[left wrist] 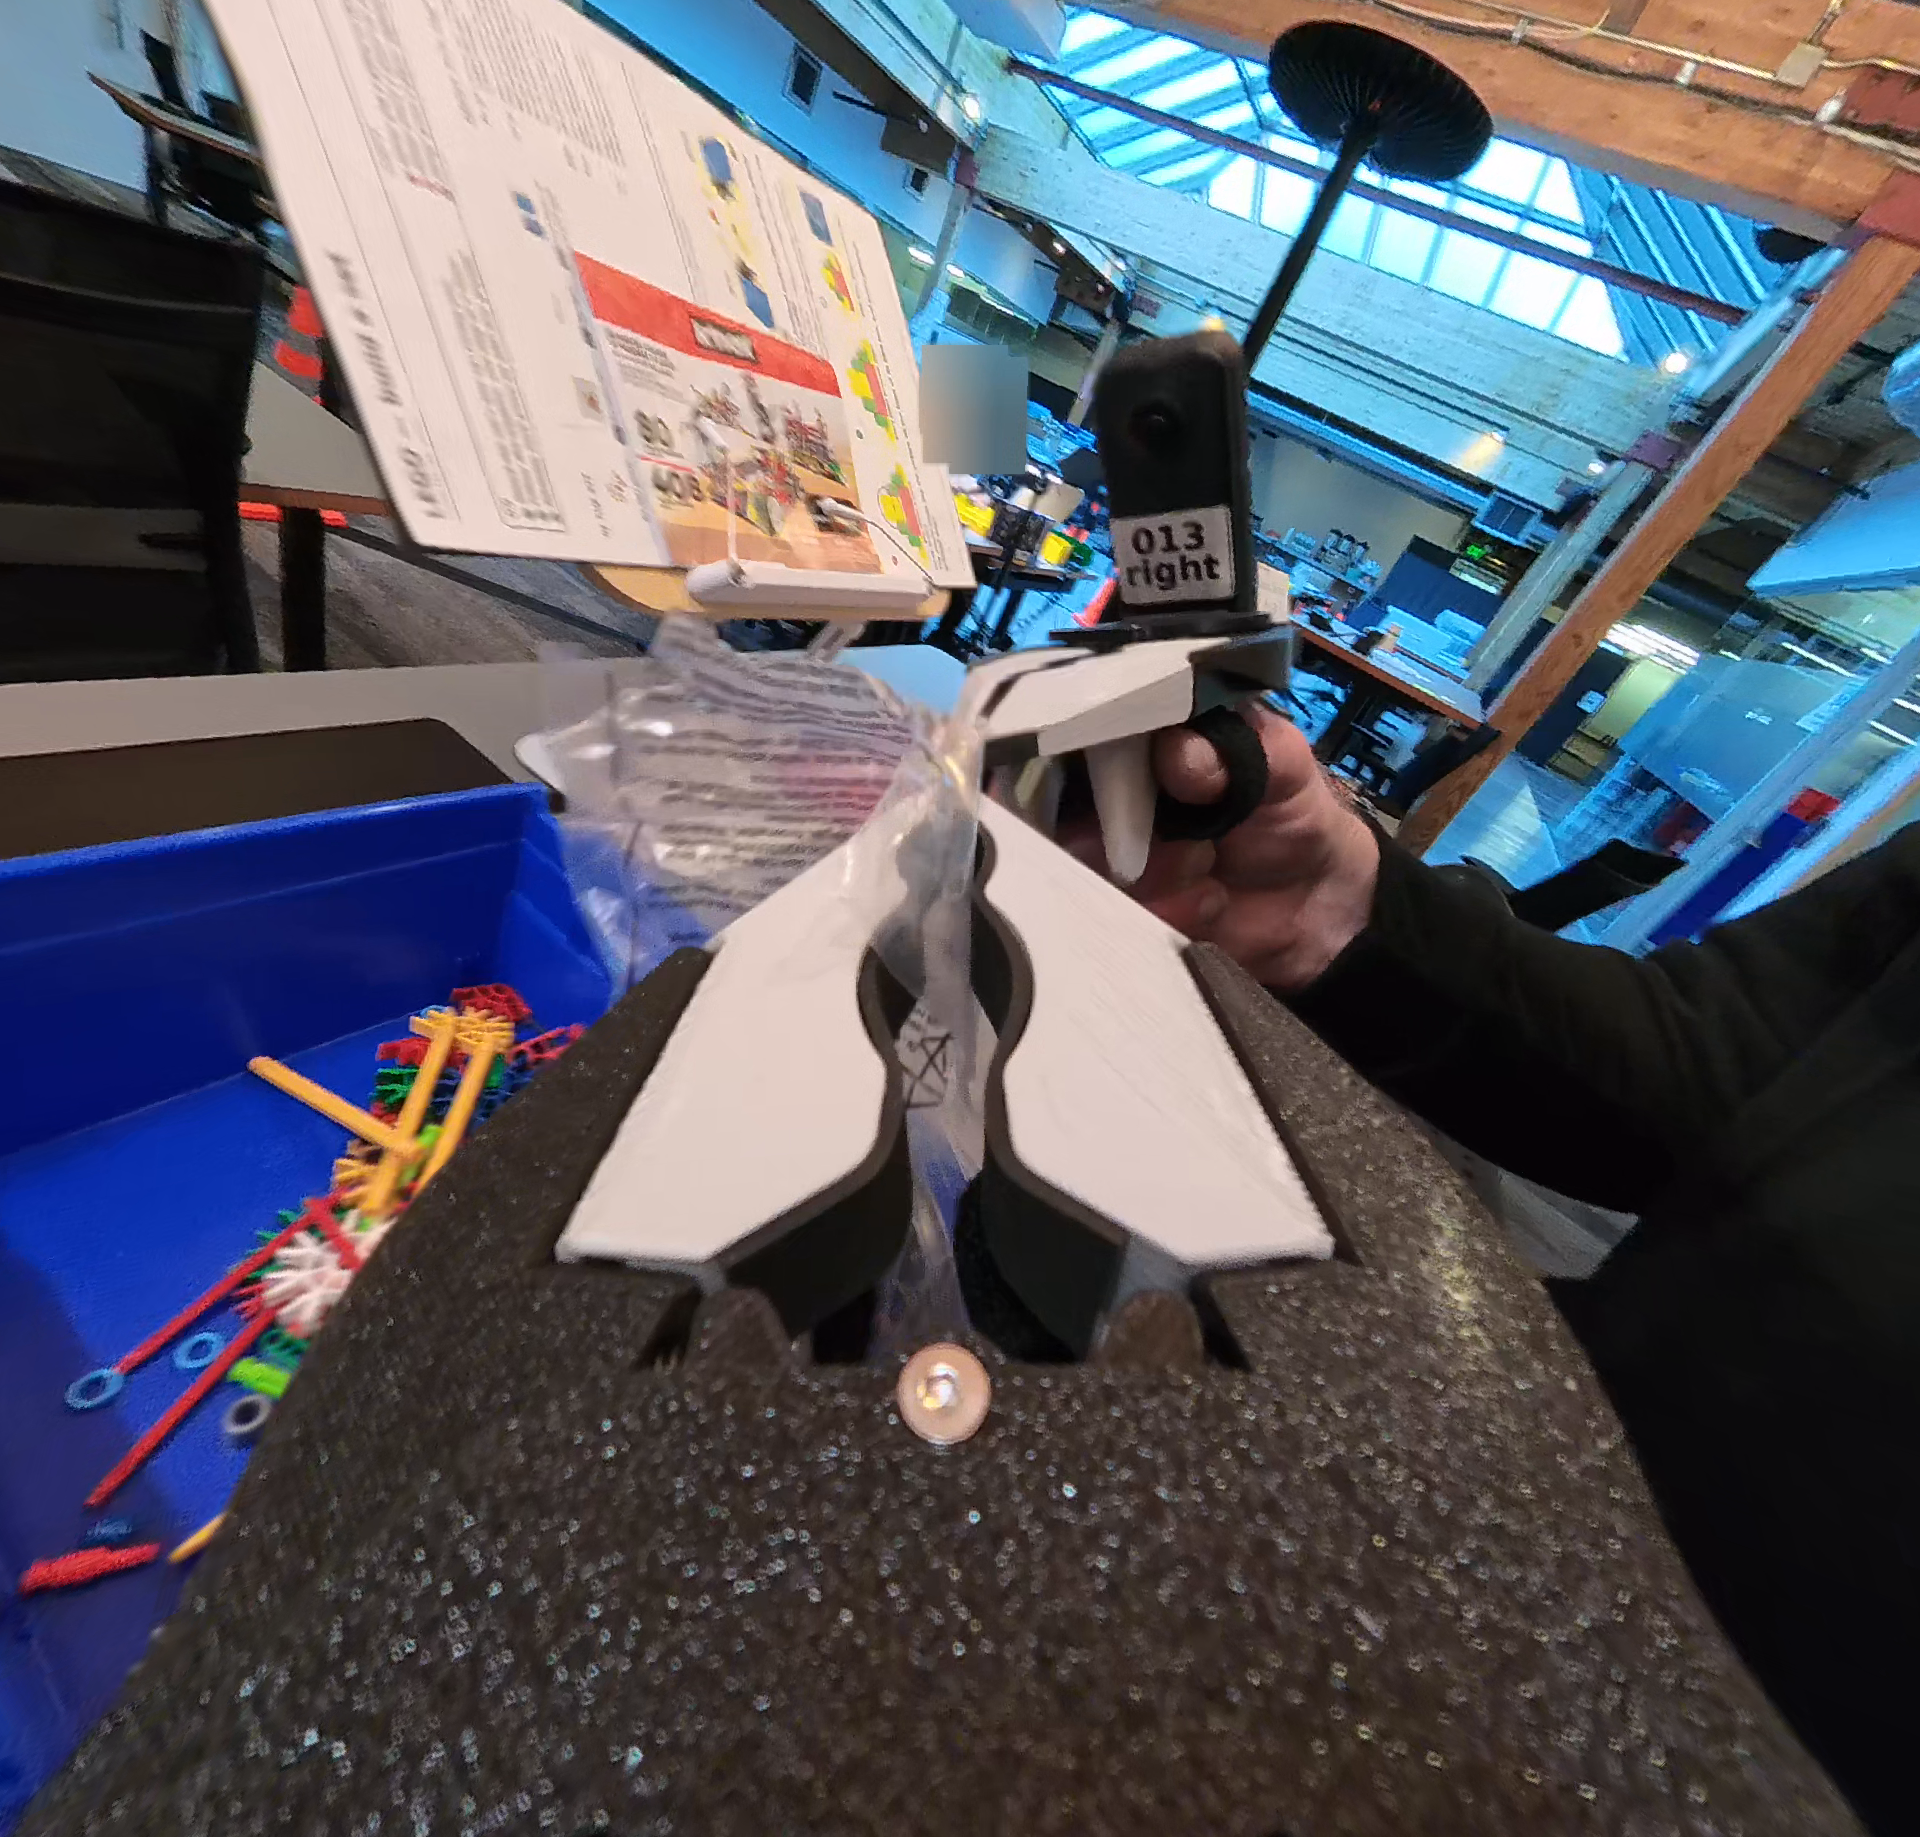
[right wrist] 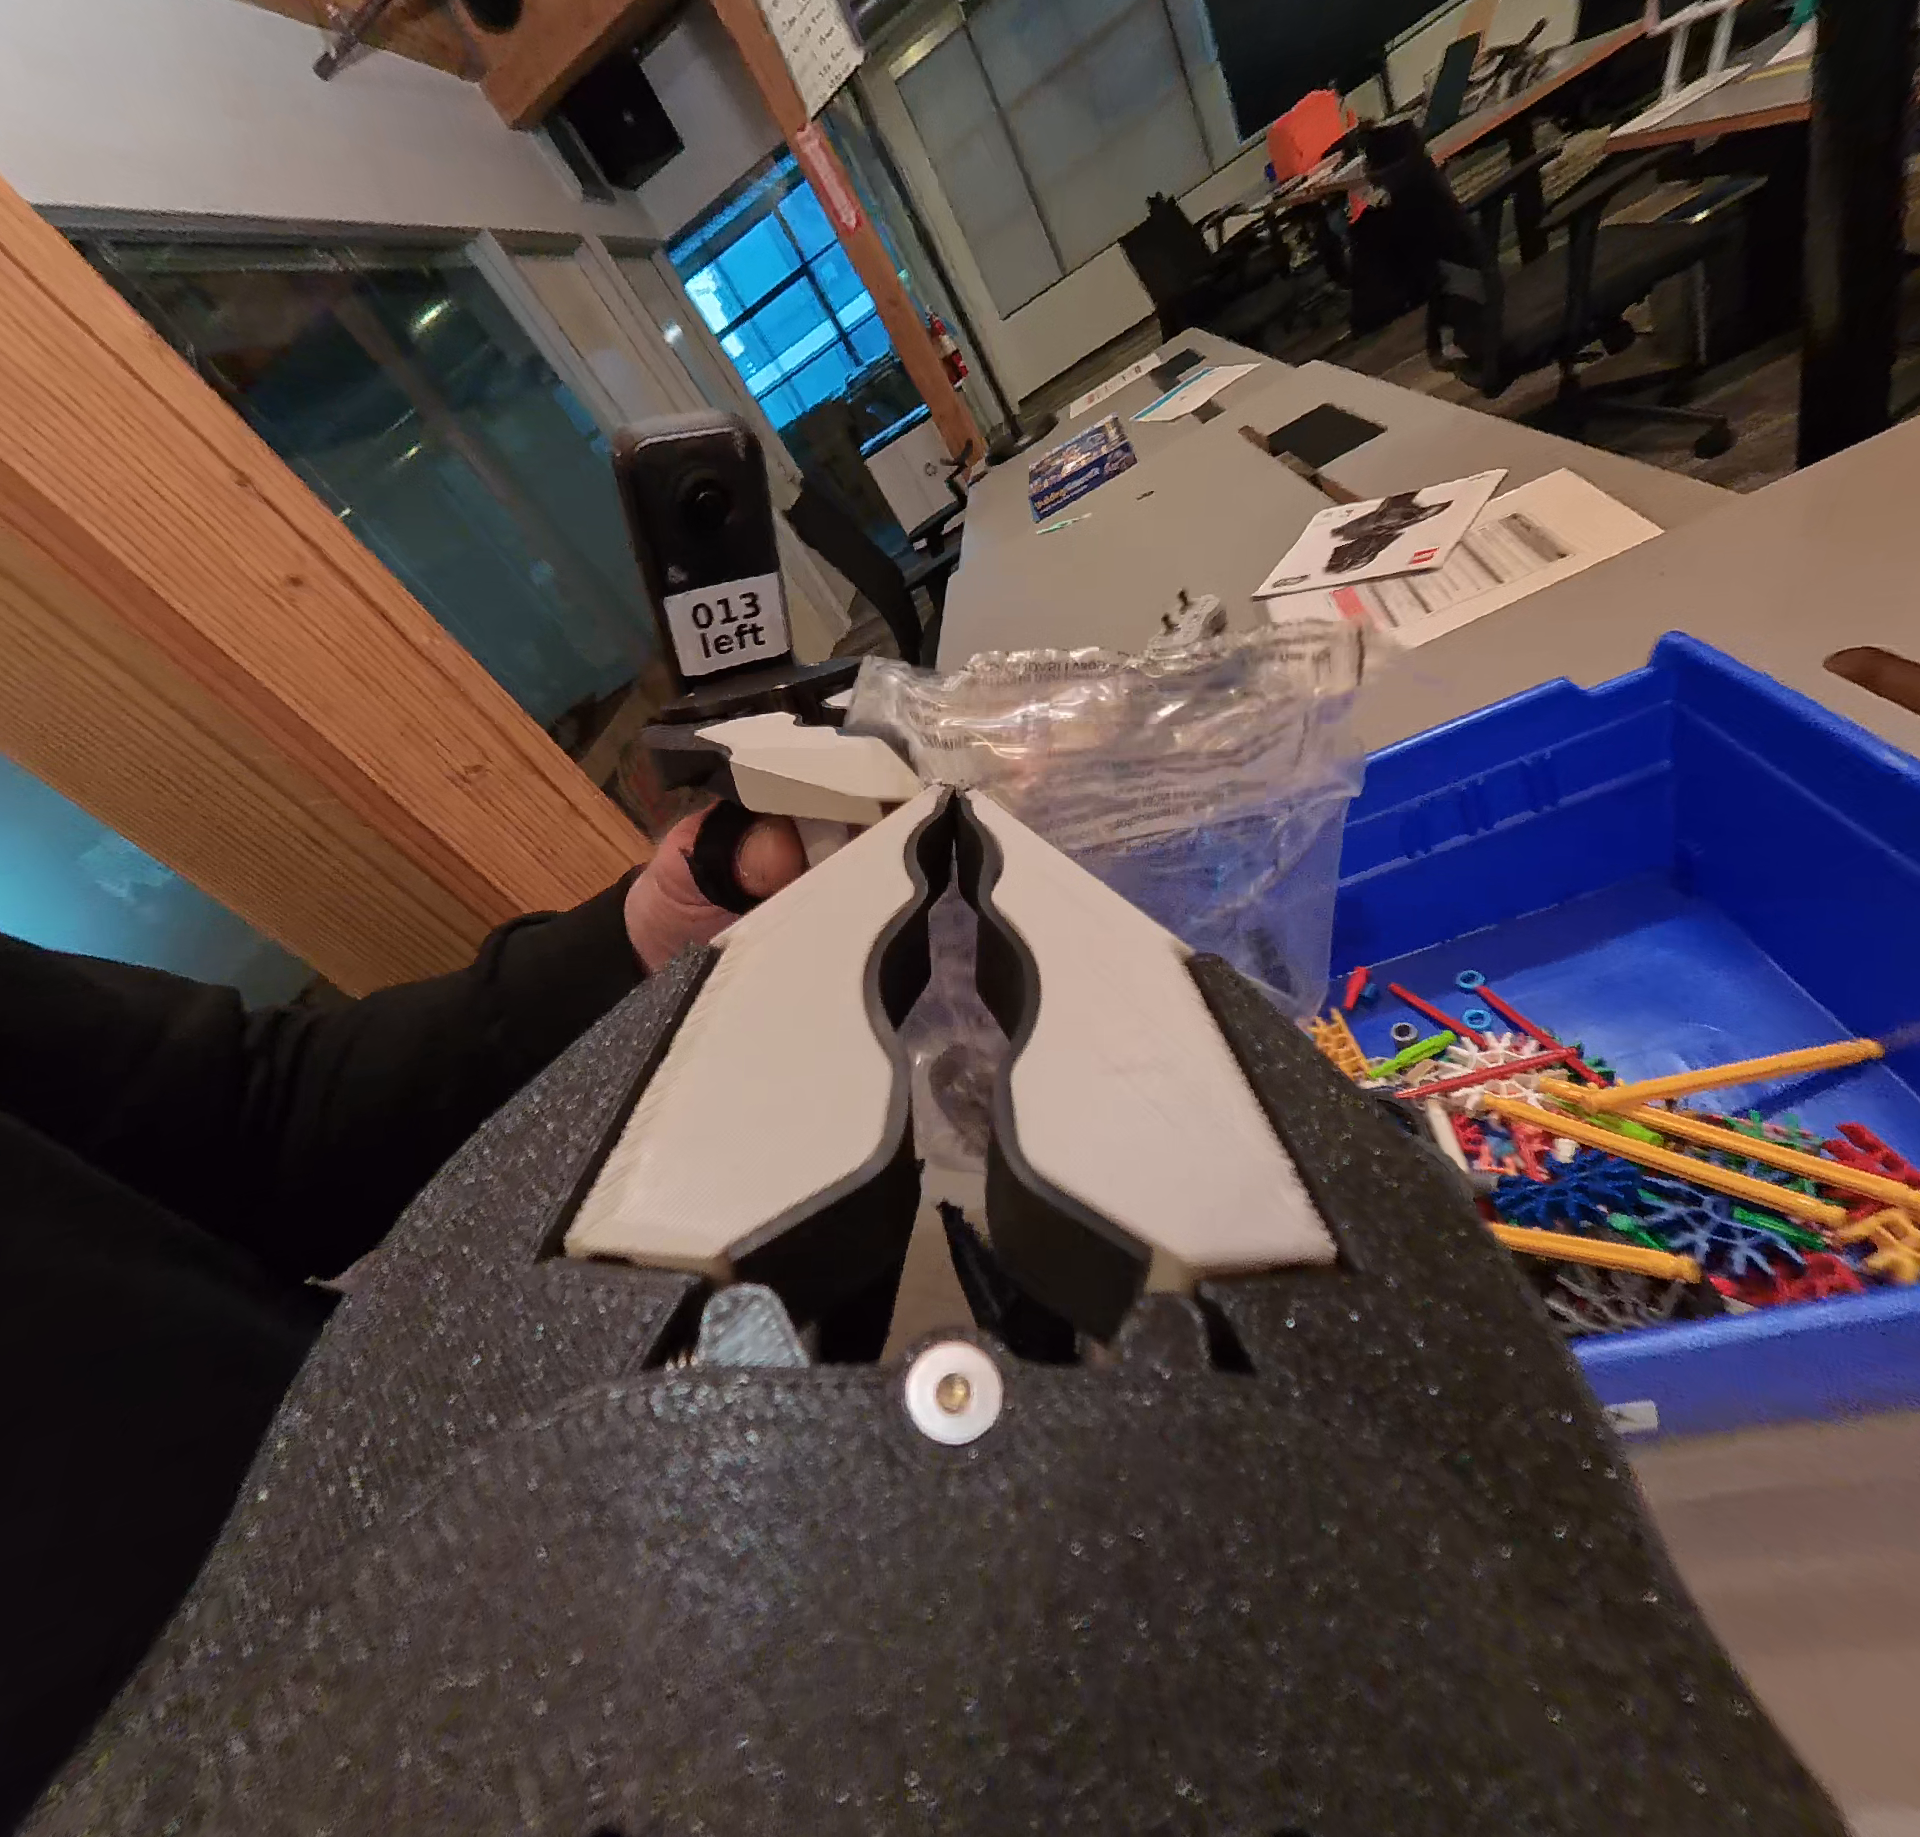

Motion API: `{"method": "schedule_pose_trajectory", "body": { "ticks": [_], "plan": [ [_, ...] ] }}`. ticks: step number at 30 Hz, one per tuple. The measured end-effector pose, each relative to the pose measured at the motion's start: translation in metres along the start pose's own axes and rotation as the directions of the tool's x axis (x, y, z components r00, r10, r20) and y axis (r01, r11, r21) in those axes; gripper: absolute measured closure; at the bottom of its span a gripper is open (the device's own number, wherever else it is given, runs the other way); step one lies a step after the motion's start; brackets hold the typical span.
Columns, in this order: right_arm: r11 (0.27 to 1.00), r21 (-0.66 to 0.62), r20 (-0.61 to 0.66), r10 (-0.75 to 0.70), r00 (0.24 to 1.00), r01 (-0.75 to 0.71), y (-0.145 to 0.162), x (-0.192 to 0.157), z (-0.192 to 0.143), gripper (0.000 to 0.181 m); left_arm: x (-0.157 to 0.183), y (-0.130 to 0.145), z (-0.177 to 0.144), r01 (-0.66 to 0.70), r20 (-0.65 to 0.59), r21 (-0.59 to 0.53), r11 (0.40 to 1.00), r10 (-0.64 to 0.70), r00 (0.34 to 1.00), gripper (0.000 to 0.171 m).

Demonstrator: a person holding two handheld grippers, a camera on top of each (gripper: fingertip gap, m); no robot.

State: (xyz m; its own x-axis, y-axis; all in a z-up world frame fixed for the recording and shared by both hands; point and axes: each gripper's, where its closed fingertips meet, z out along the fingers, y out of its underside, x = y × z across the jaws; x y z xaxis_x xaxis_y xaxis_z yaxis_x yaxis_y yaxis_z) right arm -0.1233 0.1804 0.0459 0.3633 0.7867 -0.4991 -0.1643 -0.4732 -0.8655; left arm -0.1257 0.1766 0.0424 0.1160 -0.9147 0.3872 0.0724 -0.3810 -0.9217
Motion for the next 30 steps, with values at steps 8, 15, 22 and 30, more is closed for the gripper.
{"method": "schedule_pose_trajectory", "body": {
  "ticks": [8, 15, 22, 30],
  "plan": [
    [0.999, -0.016, 0.008, -0.036, 0.999, 0.036, -0.001, -0.005, -0.008, 0.181, -0.011, -0.009, -0.004, -0.036, 0.080, 0.003, 0.999, 0.035, 0.996, 0.171],
    [0.994, -0.044, -0.068, -0.105, 0.992, 0.103, 0.000, 0.001, -0.014, 0.181, -0.013, -0.009, -0.002, -0.050, 0.117, -0.019, 0.999, 0.052, 0.992, 0.171],
    [0.983, -0.129, -0.212, -0.157, 0.964, 0.132, 0.013, 0.013, -0.013, 0.159, -0.011, -0.009, 0.003, -0.054, 0.158, -0.023, 0.998, 0.057, 0.986, 0.171],
    [0.990, -0.139, -0.261, -0.071, 0.963, 0.036, 0.024, 0.023, 0.006, 0.155, -0.008, -0.009, 0.012, -0.054, 0.163, 0.005, 0.999, 0.052, 0.985, 0.171]
  ]
}}
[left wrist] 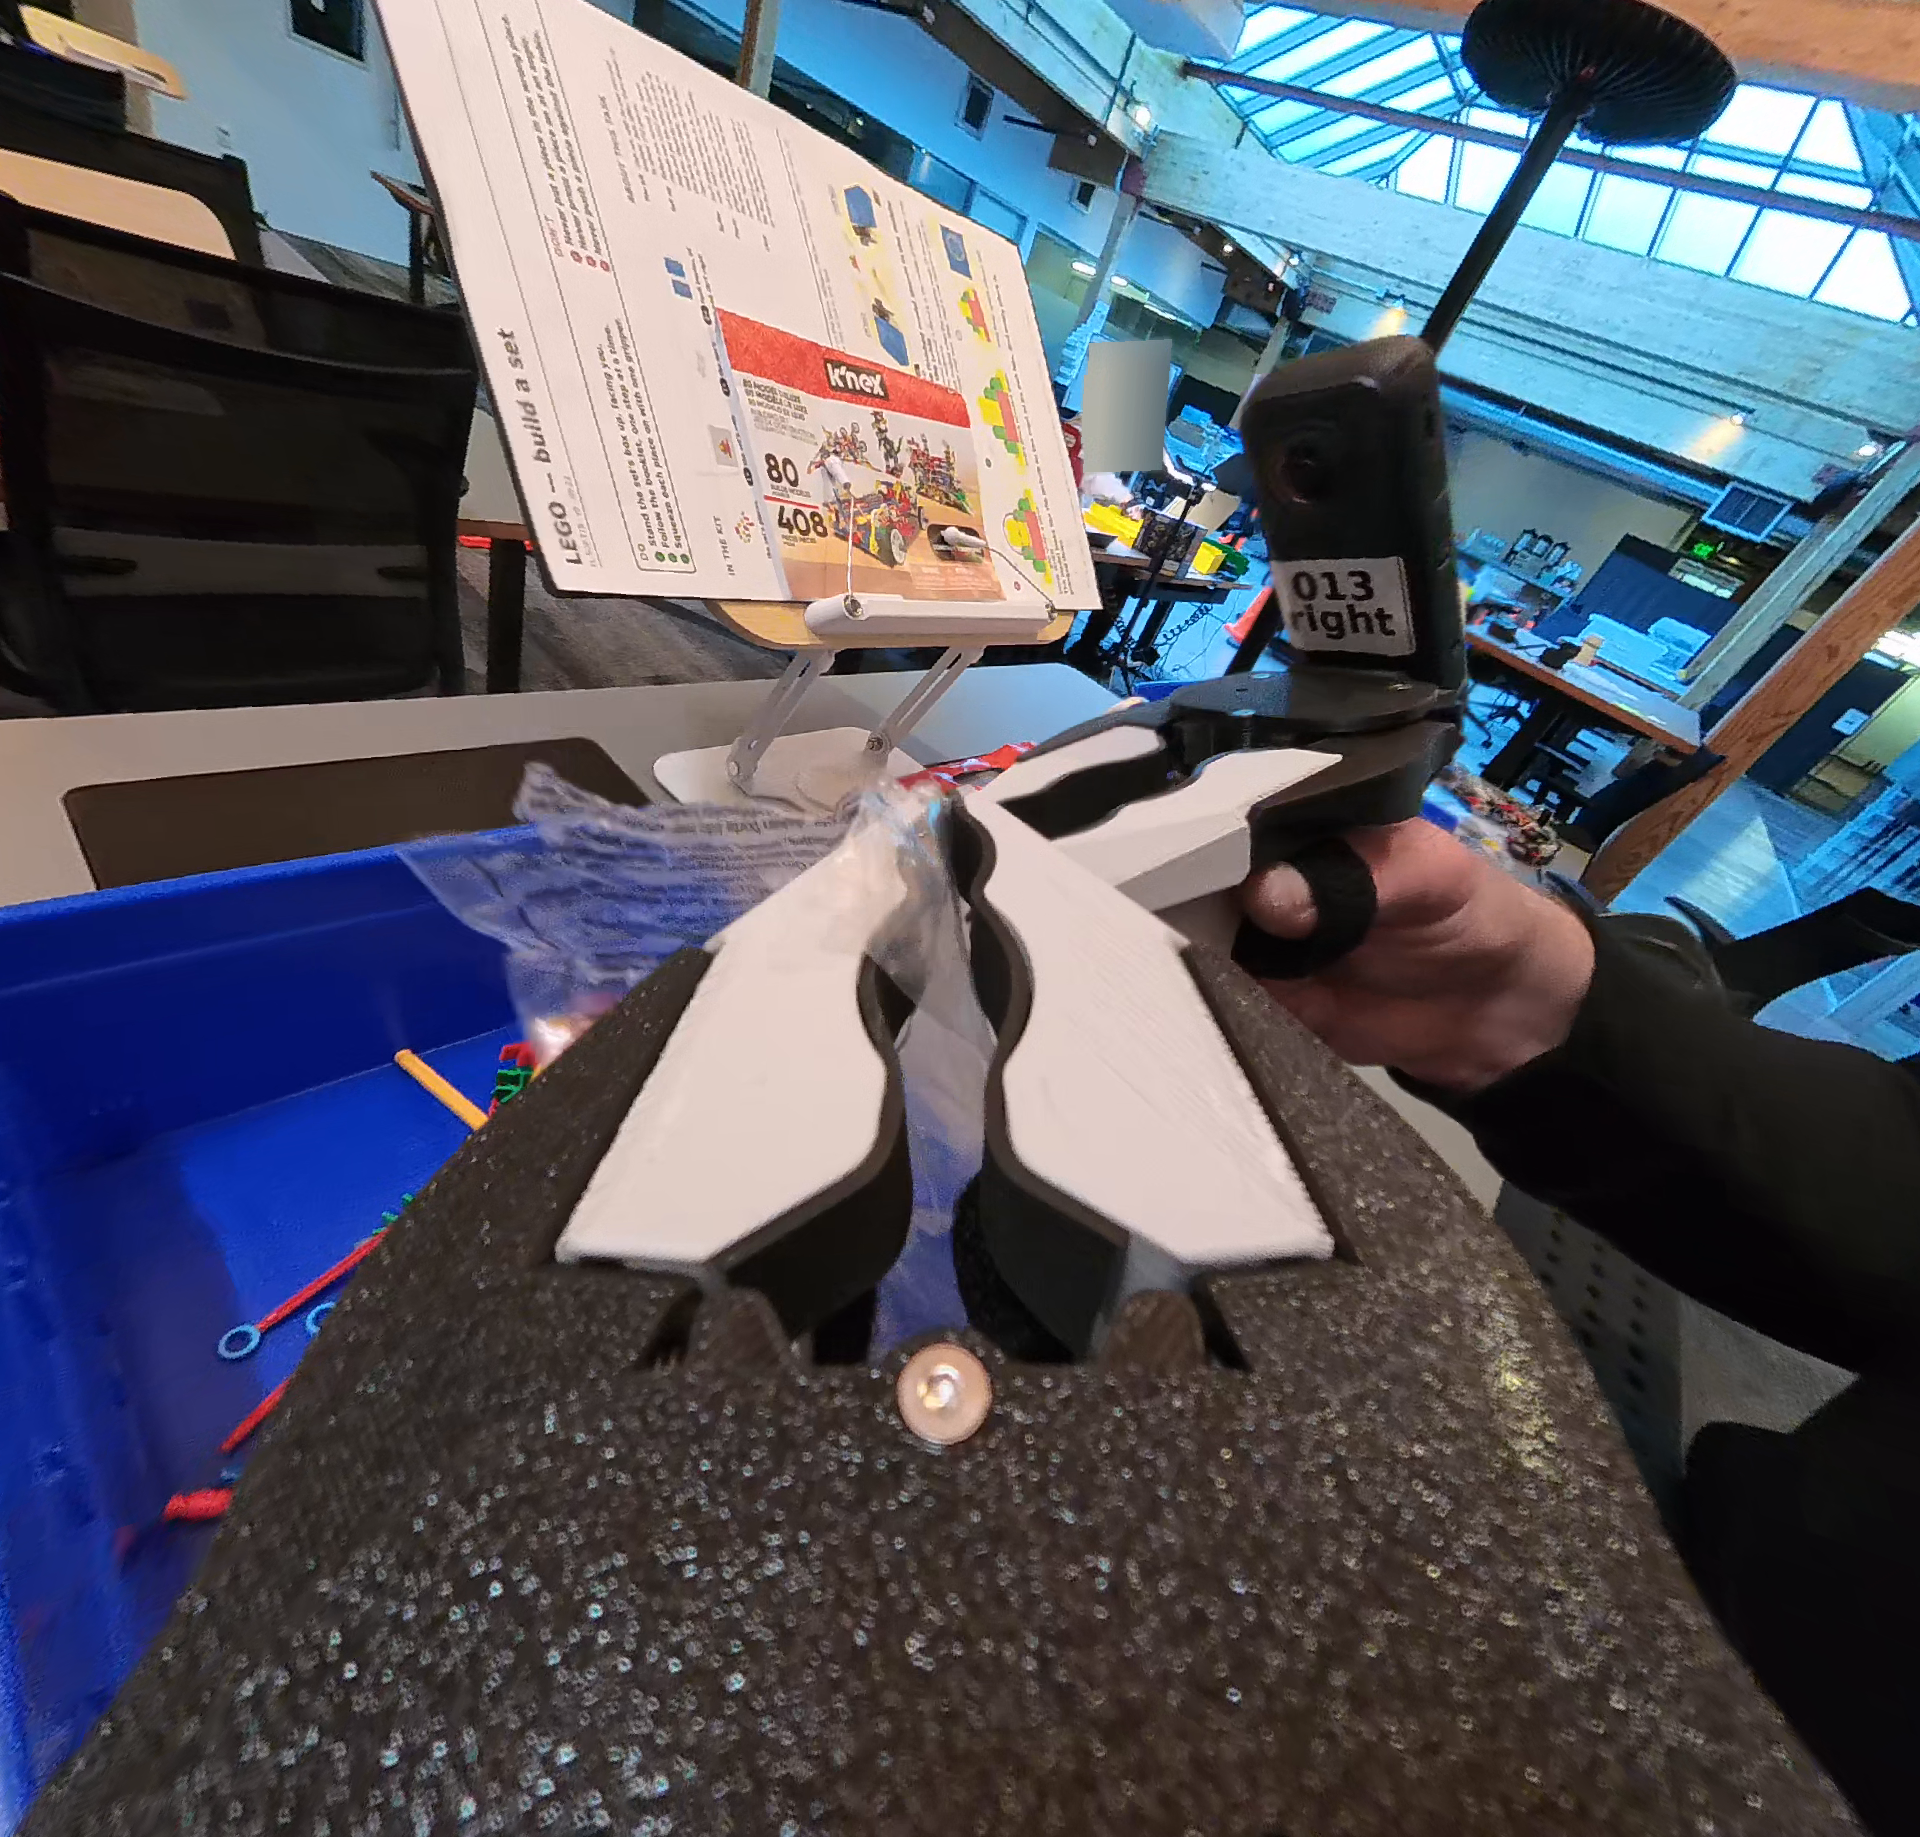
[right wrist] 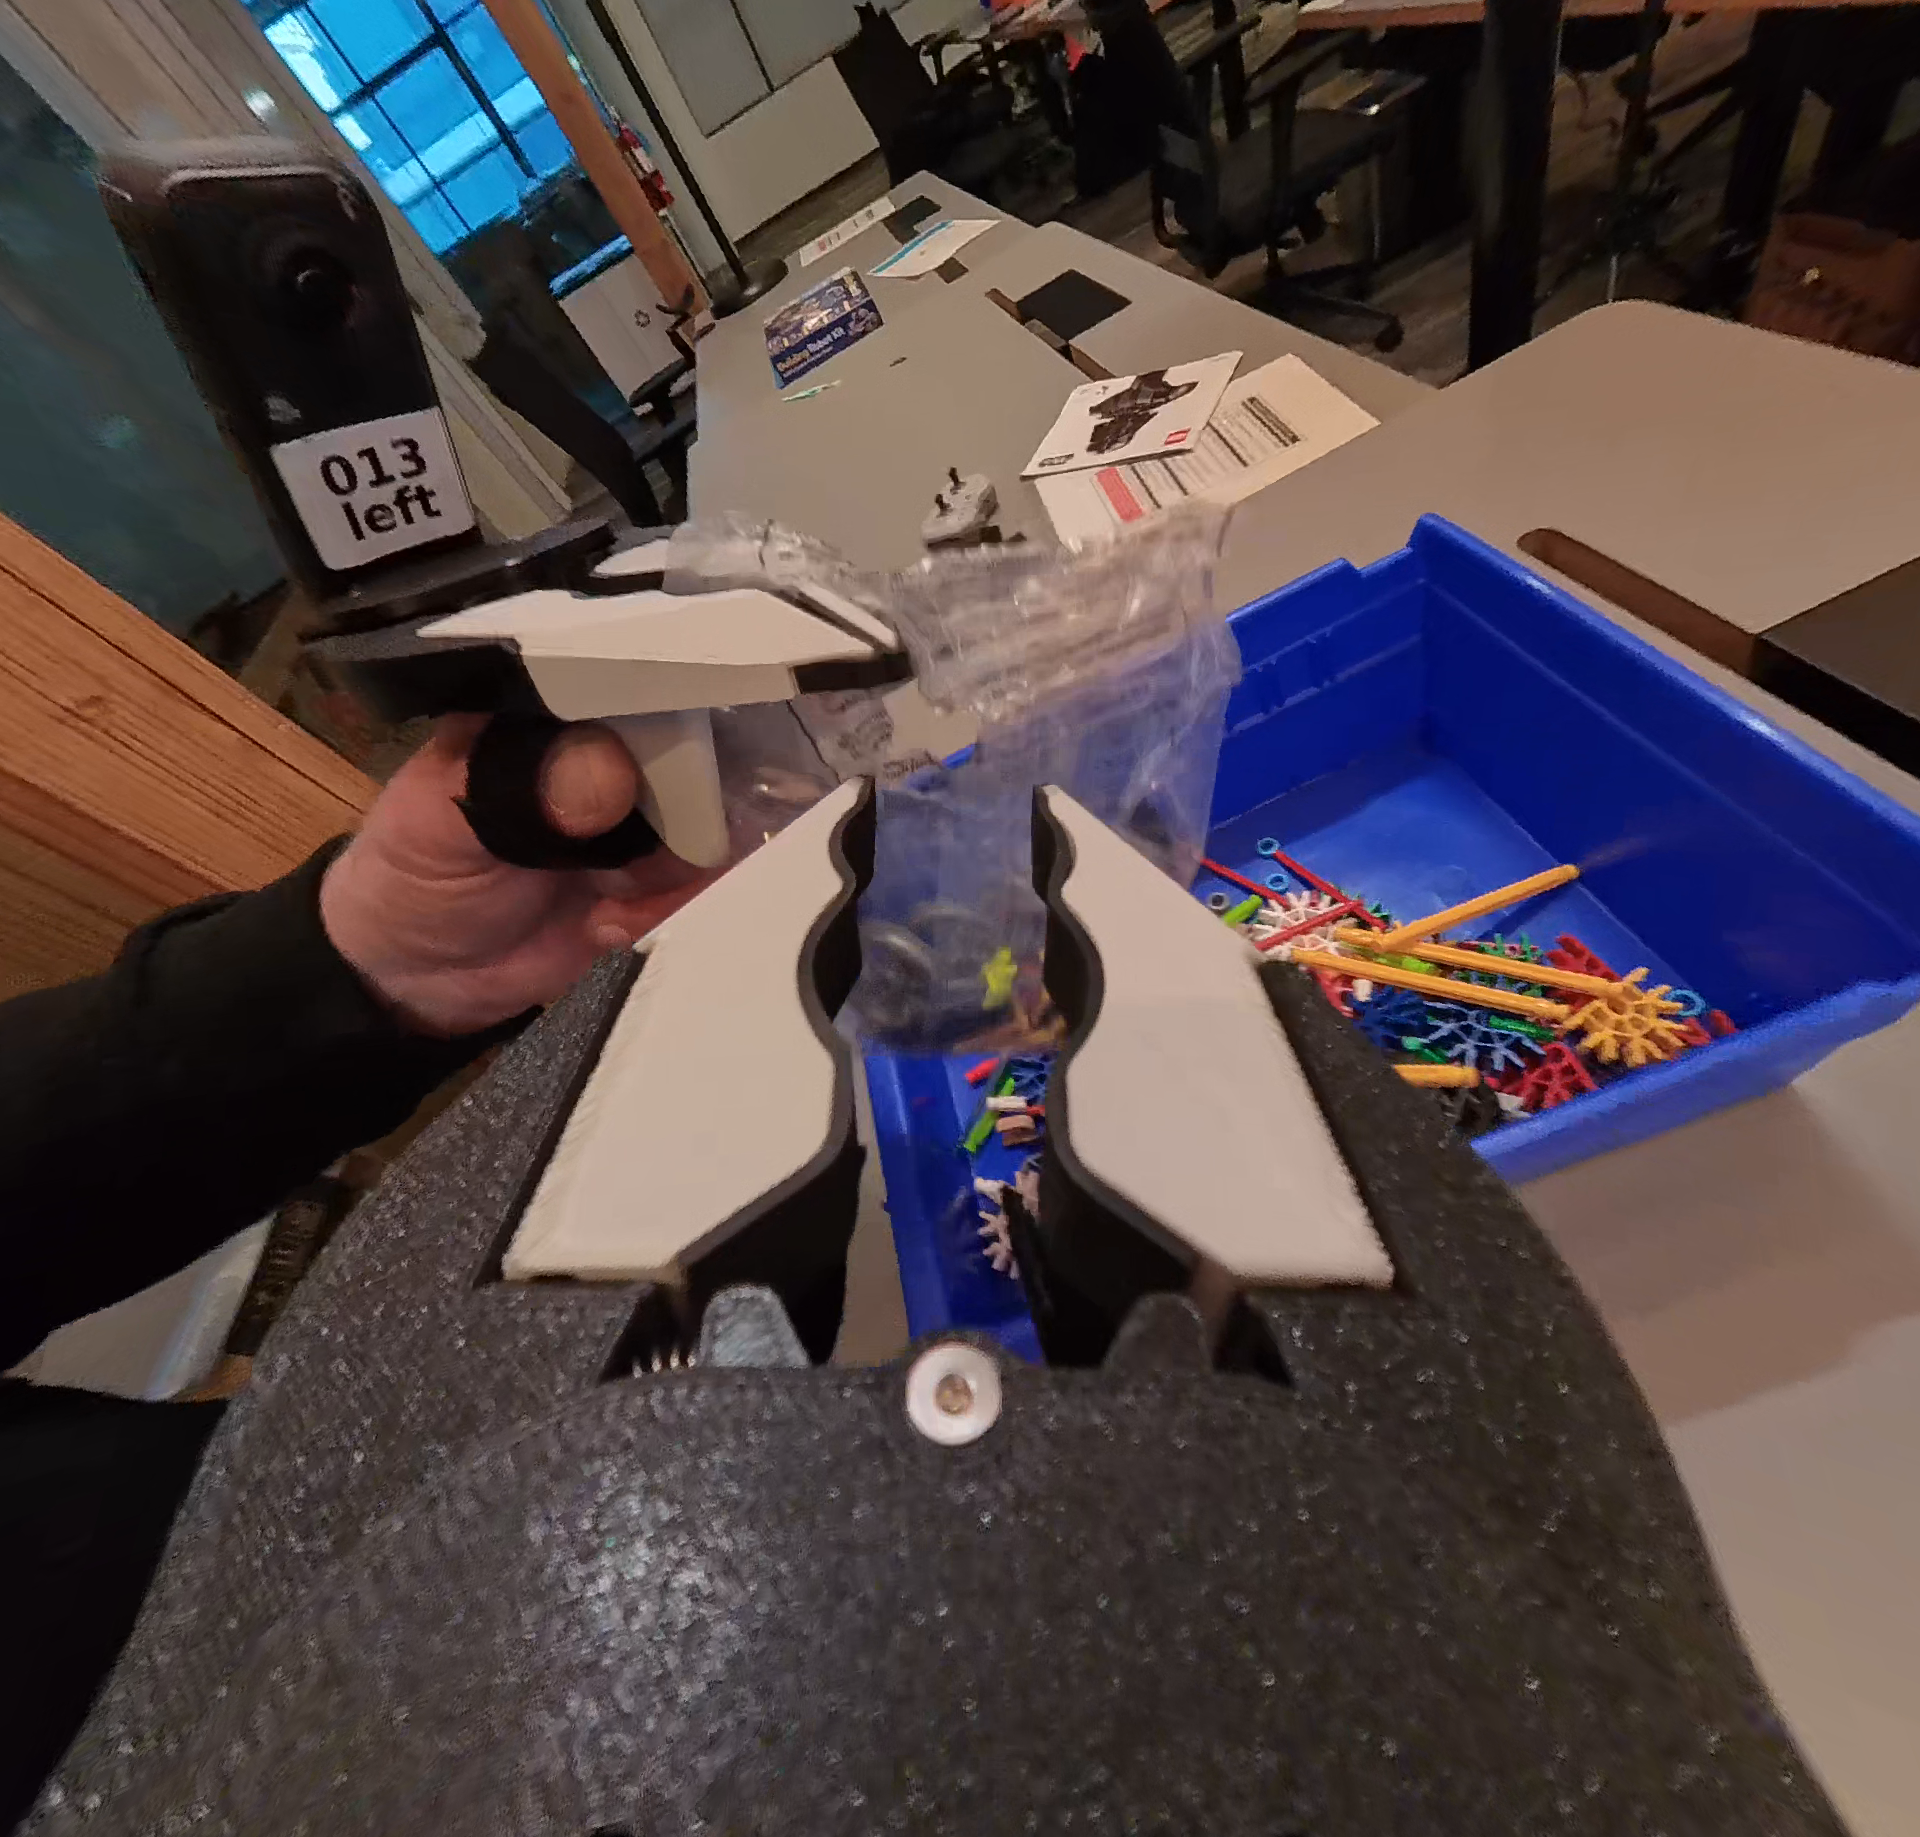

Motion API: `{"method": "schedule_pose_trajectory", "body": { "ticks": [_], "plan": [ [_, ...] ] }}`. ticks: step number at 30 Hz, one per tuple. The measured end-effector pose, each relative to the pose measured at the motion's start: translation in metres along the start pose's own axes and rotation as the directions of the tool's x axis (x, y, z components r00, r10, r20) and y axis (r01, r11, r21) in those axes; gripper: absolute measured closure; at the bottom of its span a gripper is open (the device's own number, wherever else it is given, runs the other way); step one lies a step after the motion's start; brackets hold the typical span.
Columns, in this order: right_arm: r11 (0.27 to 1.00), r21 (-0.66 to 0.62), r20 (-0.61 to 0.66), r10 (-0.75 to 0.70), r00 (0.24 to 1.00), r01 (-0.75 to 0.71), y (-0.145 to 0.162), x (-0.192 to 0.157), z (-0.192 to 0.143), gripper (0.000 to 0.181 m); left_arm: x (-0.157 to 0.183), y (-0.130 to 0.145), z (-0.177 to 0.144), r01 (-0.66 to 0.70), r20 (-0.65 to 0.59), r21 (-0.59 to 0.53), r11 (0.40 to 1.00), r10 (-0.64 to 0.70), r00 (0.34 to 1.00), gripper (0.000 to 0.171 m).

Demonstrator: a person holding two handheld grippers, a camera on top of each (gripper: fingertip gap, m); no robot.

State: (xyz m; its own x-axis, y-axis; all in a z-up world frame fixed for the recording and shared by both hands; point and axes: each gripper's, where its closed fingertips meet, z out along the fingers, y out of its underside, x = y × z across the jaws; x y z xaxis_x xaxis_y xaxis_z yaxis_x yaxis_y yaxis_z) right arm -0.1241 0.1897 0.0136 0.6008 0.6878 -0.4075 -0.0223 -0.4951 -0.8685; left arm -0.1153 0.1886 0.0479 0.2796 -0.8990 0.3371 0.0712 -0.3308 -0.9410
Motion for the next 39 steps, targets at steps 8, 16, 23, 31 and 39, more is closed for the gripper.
{"method": "schedule_pose_trajectory", "body": {
  "ticks": [8, 16, 23, 31, 39],
  "plan": [
    [0.995, -0.043, 0.015, 0.087, 0.996, -0.087, 0.012, 0.005, 0.008, 0.153, 0.006, 0.007, 0.003, -0.001, -0.015, -0.003, 1.000, 0.001, 1.000, 0.171],
    [0.994, -0.088, -0.023, 0.068, 0.997, -0.070, 0.026, 0.013, 0.011, 0.153, 0.004, 0.009, 0.006, -0.002, -0.010, 0.009, 1.000, 0.002, 1.000, 0.171],
    [0.994, -0.081, -0.022, 0.069, 0.997, -0.070, 0.024, 0.015, 0.015, 0.149, 0.005, 0.012, 0.010, -0.001, -0.020, 0.007, 1.000, 0.001, 1.000, 0.171],
    [0.996, -0.082, -0.041, 0.044, 0.998, -0.047, 0.027, 0.022, 0.014, 0.177, 0.006, 0.016, 0.013, -0.002, -0.017, 0.000, 1.000, 0.002, 1.000, 0.171],
    [0.993, -0.097, -0.111, -0.072, 0.991, 0.061, 0.025, 0.034, 0.013, 0.181, 0.016, 0.024, 0.018, -0.062, -0.023, -0.030, 0.998, 0.062, 0.998, 0.171]
  ]
}}
